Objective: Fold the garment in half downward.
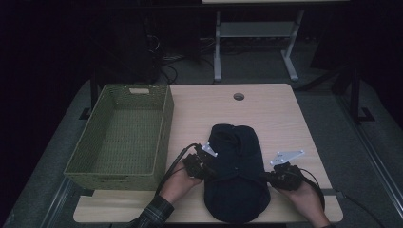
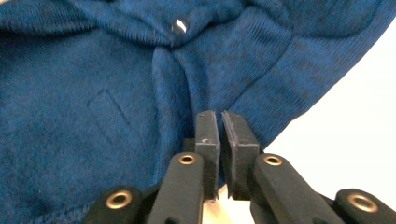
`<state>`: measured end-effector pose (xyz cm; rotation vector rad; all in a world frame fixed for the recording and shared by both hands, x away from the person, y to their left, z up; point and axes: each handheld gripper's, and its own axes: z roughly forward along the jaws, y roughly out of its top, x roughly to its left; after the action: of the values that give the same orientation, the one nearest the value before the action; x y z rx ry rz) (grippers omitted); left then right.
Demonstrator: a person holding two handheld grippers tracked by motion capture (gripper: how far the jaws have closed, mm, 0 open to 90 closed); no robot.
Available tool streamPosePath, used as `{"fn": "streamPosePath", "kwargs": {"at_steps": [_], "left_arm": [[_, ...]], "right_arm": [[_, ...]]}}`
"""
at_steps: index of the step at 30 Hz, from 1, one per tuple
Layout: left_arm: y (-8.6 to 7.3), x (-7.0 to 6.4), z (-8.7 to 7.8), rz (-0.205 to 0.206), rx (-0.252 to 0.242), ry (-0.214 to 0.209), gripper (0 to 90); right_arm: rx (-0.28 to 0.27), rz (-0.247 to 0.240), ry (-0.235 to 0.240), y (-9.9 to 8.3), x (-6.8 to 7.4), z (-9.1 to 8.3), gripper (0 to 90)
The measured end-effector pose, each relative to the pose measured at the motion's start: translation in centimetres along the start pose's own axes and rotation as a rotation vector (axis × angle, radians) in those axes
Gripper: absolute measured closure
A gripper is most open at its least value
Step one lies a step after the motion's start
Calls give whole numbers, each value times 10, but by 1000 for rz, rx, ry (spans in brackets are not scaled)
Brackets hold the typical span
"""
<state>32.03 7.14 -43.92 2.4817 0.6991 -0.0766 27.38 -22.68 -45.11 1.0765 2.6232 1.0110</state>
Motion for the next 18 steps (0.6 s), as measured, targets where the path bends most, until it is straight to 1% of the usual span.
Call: {"fn": "streamPosePath", "kwargs": {"at_steps": [2, 7, 9, 10, 11, 12, 13, 14, 15, 17, 18], "left_arm": [[2, 1, -2, -1, -11, 3, 793], [7, 9, -8, -12, -25, 15, 685], [9, 13, -9, -16, -37, 18, 635], [11, 16, -11, -17, -44, 28, 611], [12, 18, -12, -23, -53, 30, 588], [13, 21, -13, -14, -51, 32, 574], [14, 23, -14, -22, -59, 35, 552], [16, 26, -15, -18, -56, 37, 536], [17, 27, -16, -27, -72, 40, 528], [20, 31, -18, -14, -78, 46, 525], [23, 33, -19, -15, -99, 51, 522]], "right_arm": [[-6, 4, 2, 4, -2, -2, 816], [-24, 18, 13, 13, -11, -6, 760], [-27, 19, 12, 16, -14, -7, 737], [-27, 20, 16, 18, -15, -7, 730], [-39, 27, 21, 19, -18, -8, 720], [-41, 32, 26, 21, -20, -8, 711], [-40, 36, 25, 23, -22, -9, 707], [-41, 31, 21, 25, -24, -9, 697], [-46, 33, 19, 27, -27, -10, 695], [-57, 41, 24, 32, -32, -11, 691], [-55, 42, 23, 35, -34, -11, 690]]}}
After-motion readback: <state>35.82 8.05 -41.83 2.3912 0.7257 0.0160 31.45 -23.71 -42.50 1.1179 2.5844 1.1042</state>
